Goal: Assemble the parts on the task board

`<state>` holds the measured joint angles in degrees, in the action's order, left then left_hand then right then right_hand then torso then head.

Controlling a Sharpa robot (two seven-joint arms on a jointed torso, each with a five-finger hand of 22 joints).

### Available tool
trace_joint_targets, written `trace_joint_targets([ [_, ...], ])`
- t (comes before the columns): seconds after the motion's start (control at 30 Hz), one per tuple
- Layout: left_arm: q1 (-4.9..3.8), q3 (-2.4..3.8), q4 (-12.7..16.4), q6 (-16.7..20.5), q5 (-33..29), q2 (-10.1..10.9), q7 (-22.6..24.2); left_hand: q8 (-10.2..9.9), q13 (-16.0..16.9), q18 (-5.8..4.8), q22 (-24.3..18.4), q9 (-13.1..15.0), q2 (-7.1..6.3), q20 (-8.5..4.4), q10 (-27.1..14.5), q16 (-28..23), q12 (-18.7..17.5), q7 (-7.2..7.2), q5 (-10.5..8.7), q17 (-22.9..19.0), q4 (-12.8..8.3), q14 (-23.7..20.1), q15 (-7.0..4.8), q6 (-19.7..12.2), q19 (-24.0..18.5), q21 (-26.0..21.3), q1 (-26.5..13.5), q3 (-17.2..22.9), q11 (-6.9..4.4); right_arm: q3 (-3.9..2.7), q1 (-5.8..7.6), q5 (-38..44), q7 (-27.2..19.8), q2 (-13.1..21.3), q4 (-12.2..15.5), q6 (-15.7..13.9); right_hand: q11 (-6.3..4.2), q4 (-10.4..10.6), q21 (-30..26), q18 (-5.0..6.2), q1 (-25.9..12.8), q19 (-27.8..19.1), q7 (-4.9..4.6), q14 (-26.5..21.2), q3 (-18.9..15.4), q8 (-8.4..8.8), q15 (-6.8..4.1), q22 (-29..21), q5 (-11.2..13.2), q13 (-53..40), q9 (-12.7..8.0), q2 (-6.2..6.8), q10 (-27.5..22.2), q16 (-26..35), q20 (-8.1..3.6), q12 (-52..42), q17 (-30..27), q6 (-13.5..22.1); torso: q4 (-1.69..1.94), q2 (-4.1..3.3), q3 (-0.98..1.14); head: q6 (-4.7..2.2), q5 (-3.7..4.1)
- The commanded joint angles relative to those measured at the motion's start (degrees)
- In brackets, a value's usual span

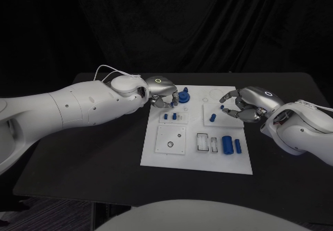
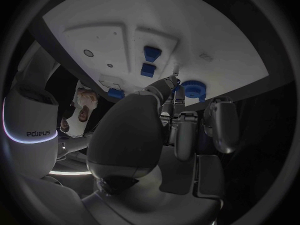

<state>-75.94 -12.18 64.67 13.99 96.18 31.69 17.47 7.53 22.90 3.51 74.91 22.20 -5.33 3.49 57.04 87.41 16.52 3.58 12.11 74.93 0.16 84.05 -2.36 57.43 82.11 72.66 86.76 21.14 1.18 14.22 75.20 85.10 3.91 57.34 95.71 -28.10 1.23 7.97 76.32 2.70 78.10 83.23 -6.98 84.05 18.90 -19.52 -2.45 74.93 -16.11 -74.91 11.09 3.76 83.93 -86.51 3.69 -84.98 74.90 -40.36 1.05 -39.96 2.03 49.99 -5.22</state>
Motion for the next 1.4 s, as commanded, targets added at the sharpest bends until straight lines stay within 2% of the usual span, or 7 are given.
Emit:
trace_joint_targets([
  [0.03, 0.28, 0.04, -0.3, -1.7, 0.1, -0.4, -0.1, -0.3, 0.0, 0.31, 10.1, -0.1, -0.11, -0.06, -0.3, -0.3, -0.3, 0.00, -0.11, 5.4, 0.0, 1.0, -0.27, -0.5, -0.3, -0.3, 0.2, 0.3, -0.07, -0.04, 0.02, 0.0, 0.7, 0.0, 0.1, 0.3, -0.02, -0.1, -0.2, 0.57, -0.2, -0.1, -0.05, 4.3, 0.3, 0.25, 0.00, 10.7, -0.1, -7.5, -0.1, -0.04, 0.2, 0.2, 0.20, 0.2, 10.3, -0.5, -0.12, -0.03, 0.16, 0.01, 0.01],
  [0.23, 0.62, 0.04, -0.8, -2.0, 0.1, -0.8, -0.2, -0.4, -0.1, 0.31, 10.1, -0.1, -0.11, -0.06, -0.4, -0.4, -0.5, 0.01, -0.07, 5.3, 0.0, 1.0, -0.24, -0.5, -0.3, -0.4, 0.3, 0.4, -0.05, -0.04, 0.02, 0.0, 0.8, 0.0, 0.1, 0.4, -0.02, -0.1, -0.2, 0.57, -0.2, -0.1, -0.05, 4.3, 0.3, 0.25, 0.00, 10.7, -0.1, -7.5, -0.1, -0.04, 0.2, 0.2, 0.20, 0.2, 10.3, -0.5, 0.05, 0.03, 0.21, 0.01, 0.28],
  [0.37, 0.70, 0.04, -1.0, -1.9, 0.1, -1.0, -0.2, -0.4, -0.2, 0.31, 10.1, -0.1, -0.11, -0.06, -0.4, -0.4, -0.6, 0.01, -0.04, 5.3, 0.0, 1.0, -0.24, -0.5, -0.3, -0.4, 0.4, 0.4, -0.06, -0.04, 0.02, 0.0, 0.8, 0.1, 0.1, 0.5, -0.02, -0.1, -0.2, 0.57, -0.2, -0.1, -0.05, 4.3, 0.3, 0.25, 0.00, 10.7, -0.1, -7.5, -0.1, -0.04, 0.2, 0.2, 0.20, 0.2, 10.3, -0.5, -0.03, 0.06, 0.21, 0.01, 0.17],
  [0.63, 0.78, 0.04, -1.1, -1.7, 0.1, -1.1, -0.3, -0.5, -0.3, 0.33, 10.0, -0.1, -0.10, -0.06, -0.4, -0.4, -0.7, -0.01, 0.04, 5.3, -0.1, 0.9, -0.23, -0.6, -0.3, -0.5, 0.5, 0.5, -0.06, -0.04, 0.01, 0.0, 0.8, 0.0, 0.0, 0.5, -0.01, -0.2, -0.2, 0.58, -0.2, -0.1, -0.05, 4.3, 0.4, 0.27, 0.00, 10.7, -0.2, -7.5, -0.1, -0.09, 0.2, 0.3, 0.20, 0.2, 10.3, -0.5, -0.14, 0.08, 0.09, 0.01, 0.09],
  [1.03, 0.93, 0.04, -1.3, -1.5, 0.1, -1.2, -0.6, -0.6, -0.5, 0.33, 10.0, -0.1, -0.12, -0.07, -0.5, -0.4, -0.9, 0.00, 0.23, 5.2, -0.2, 0.9, -0.22, -0.6, -0.4, -0.5, 0.7, 0.7, -0.02, -0.04, 0.01, 0.0, 0.8, 0.1, 0.1, 0.5, -0.01, -0.2, -0.2, 0.58, -0.2, -0.1, -0.05, 4.3, 0.4, 0.27, 0.00, 10.7, -0.2, -7.5, -0.1, -0.09, 0.2, 0.3, 0.20, 0.2, 10.3, -0.5, -0.12, 0.22, 0.21, 0.01, 0.28],
  [1.4, 1.16, 0.04, -2.0, -2.1, 0.1, -1.6, -1.0, -0.7, -0.6, 0.39, 10.0, -0.1, -0.12, -0.08, -0.3, -0.5, -0.9, 0.04, 0.44, 5.1, -0.3, 0.8, -0.19, -0.6, -0.5, -0.8, 1.0, 0.9, 0.04, -0.04, 0.01, 0.0, 0.9, 0.0, 0.1, 0.6, -0.01, -0.2, -0.2, 0.59, -0.1, -0.1, -0.05, 4.3, 0.5, 0.27, 0.01, 10.7, -0.2, -7.5, -0.2, -0.09, 0.2, 0.2, 0.20, 0.2, 10.3, -0.5, -0.14, 0.22, 0.19, 0.01, 0.26],
])
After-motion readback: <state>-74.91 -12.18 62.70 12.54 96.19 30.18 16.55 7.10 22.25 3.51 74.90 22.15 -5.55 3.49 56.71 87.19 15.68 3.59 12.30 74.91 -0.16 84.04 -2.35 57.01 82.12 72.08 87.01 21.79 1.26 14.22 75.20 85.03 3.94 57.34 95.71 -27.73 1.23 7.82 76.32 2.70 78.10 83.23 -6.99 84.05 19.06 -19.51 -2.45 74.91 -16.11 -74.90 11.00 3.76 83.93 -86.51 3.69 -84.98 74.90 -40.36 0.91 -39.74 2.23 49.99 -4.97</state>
